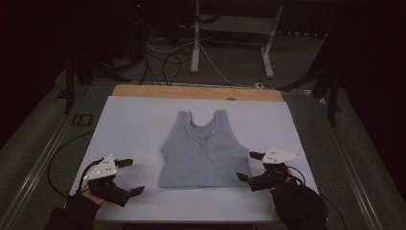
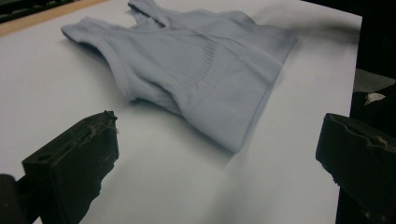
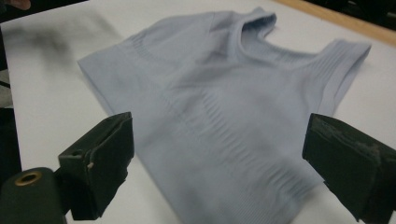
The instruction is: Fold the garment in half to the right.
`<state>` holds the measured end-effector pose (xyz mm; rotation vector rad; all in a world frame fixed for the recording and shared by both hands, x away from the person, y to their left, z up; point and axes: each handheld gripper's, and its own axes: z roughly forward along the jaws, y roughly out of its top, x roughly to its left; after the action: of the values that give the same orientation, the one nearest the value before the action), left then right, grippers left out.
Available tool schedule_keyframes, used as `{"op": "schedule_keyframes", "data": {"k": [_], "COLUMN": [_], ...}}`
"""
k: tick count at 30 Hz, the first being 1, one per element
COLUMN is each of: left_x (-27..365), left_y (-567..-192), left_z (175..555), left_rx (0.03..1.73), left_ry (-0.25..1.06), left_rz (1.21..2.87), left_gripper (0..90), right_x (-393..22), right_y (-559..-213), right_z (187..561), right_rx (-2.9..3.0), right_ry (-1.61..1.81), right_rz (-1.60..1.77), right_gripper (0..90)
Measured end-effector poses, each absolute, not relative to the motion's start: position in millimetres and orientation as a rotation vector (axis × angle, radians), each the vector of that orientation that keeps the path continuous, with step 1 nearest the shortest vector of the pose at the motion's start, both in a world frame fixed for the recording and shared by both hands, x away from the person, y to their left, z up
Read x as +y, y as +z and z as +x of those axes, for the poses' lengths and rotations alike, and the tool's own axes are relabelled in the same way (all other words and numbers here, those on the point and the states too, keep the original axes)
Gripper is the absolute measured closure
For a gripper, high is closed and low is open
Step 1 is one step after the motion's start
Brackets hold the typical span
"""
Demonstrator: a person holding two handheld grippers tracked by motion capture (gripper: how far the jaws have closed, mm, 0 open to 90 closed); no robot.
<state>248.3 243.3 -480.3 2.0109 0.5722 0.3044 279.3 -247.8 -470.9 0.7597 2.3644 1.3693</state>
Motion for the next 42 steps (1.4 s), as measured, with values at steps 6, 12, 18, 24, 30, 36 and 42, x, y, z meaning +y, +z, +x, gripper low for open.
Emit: {"op": "schedule_keyframes", "data": {"k": [6,12,18,24,30,36,42], "left_x": [238,231,224,215,207,198,190], "left_y": [-470,-462,-458,-459,-459,-459,-461], "left_z": [250,248,250,253,255,258,260], "left_rx": [0.573,0.574,0.571,0.58,0.579,0.576,0.56], "left_ry": [0.292,0.3,0.288,0.278,0.275,0.285,0.288], "left_rz": [2.018,2.013,2.038,2.053,2.054,2.076,2.083], "left_gripper": [0.5,0.5,0.5,0.4,0.4,0.4,0.4], "right_x": [-239,-224,-204,-187,-169,-152,-139], "right_y": [-454,-444,-437,-433,-433,-434,-434], "right_z": [292,305,321,339,357,371,385], "right_rx": [2.351,2.359,2.377,2.387,2.402,2.416,2.418], "right_ry": [1.399,1.398,1.41,1.43,1.444,1.425,1.407], "right_rz": [0.712,0.672,0.629,0.611,0.596,0.576,0.572], "right_gripper": [9.1,9.1,9.1,9.1,9.1,9.1,9.1]}}
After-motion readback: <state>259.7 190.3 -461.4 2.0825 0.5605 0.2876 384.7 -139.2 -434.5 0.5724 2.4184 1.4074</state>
